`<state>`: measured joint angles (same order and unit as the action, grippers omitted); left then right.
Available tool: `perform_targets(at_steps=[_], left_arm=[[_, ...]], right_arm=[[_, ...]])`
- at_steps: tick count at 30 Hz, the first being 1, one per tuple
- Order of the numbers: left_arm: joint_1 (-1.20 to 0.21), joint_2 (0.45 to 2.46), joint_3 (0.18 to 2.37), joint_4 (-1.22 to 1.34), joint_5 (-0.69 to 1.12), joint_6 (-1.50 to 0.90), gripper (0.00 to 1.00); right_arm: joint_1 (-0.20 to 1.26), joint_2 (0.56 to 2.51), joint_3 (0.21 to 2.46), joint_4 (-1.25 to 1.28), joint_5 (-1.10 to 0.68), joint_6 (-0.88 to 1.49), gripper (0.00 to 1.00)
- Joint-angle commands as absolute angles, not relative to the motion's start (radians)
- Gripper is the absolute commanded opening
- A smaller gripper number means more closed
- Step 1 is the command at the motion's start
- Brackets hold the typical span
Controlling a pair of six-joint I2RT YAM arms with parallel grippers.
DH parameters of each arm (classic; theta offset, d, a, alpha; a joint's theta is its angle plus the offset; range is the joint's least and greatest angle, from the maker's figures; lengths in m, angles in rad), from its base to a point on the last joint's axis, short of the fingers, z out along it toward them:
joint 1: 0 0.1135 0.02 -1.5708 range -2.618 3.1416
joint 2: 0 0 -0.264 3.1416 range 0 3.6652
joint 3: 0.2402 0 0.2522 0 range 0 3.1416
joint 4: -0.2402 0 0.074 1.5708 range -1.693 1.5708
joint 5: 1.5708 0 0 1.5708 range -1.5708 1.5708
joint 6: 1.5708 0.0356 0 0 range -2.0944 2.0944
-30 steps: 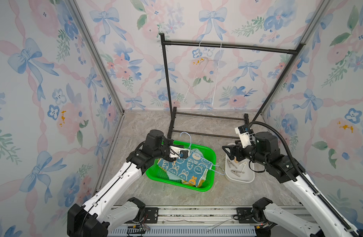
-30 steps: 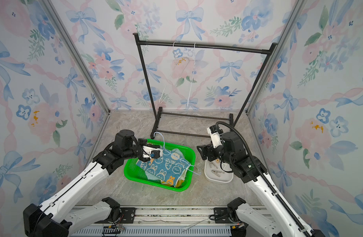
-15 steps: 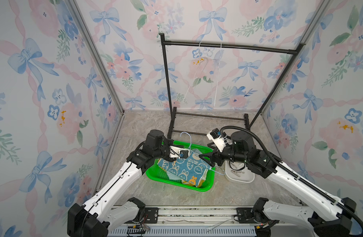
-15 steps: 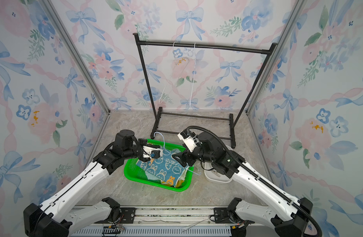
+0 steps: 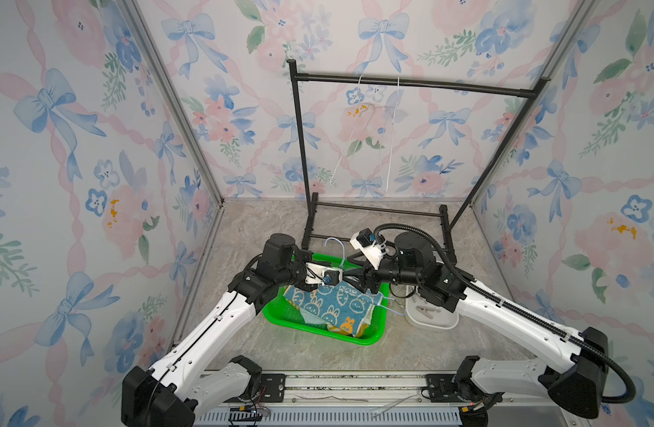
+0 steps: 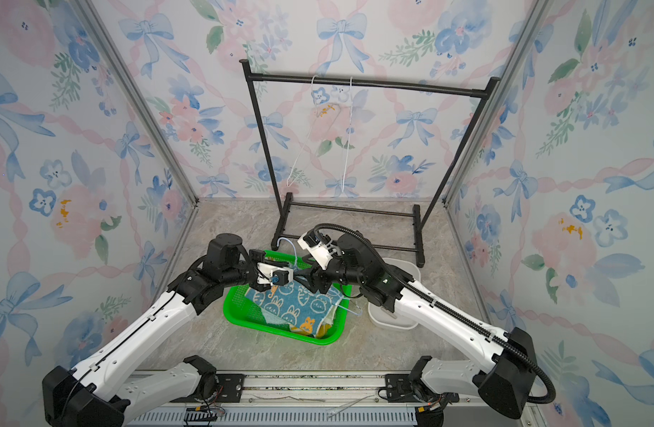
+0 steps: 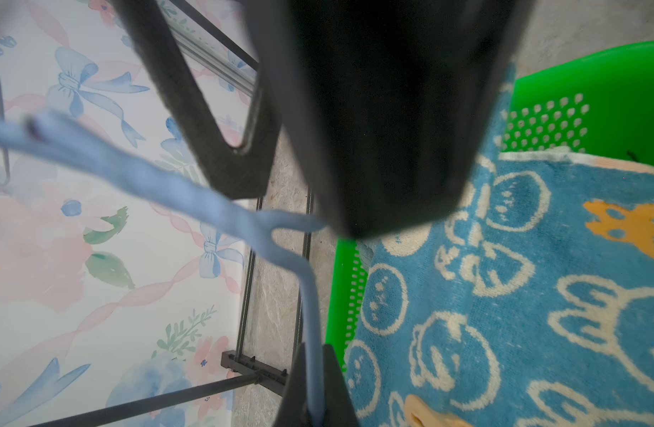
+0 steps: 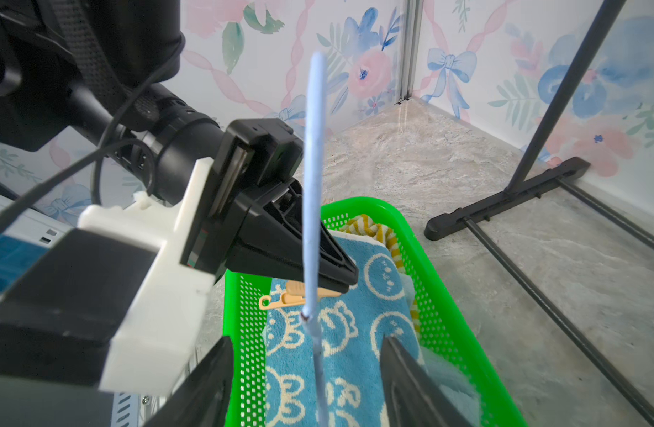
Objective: Remove the clothespins securing towels to the hanger
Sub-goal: Remove the clothespin from the hanger.
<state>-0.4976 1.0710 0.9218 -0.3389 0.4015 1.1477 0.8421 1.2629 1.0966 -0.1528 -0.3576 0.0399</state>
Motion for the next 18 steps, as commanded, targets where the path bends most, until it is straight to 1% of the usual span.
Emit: perform_targets(at_steps=[1, 5, 9, 14, 17, 18], left_arm=[[-0.503, 1.076, 0.933, -0.328, 0.437, 1.129, 0.00], [-0.503, 1.079, 0.933, -0.328, 0.436, 1.129, 0.00], [-0.502, 1.080, 0.934, -0.328, 0.437, 1.131, 0.00], [-0.502, 1.080, 0.936, -0.328, 0.443, 1.131, 0.00], [-0.502, 1.079, 0.936, -0.328, 0.446, 1.131, 0.00], [-0.502, 1.078, 0.936, -0.328, 0.448, 1.131, 0.00]], right_arm=[[0.856, 1.286, 1.117, -0.108, -0.376, 0.046, 0.57], [0.856, 1.321, 1.138, -0.113, -0.393, 0.049, 0.44], [0.856, 1.339, 1.152, -0.130, -0.405, 0.044, 0.26], [0.856, 1.338, 1.150, -0.138, -0.400, 0.036, 0.13], [0.857, 1.332, 1.147, -0.137, -0.389, 0.034, 0.02], [0.857, 1.329, 1.147, -0.139, -0.387, 0.033, 0.00]])
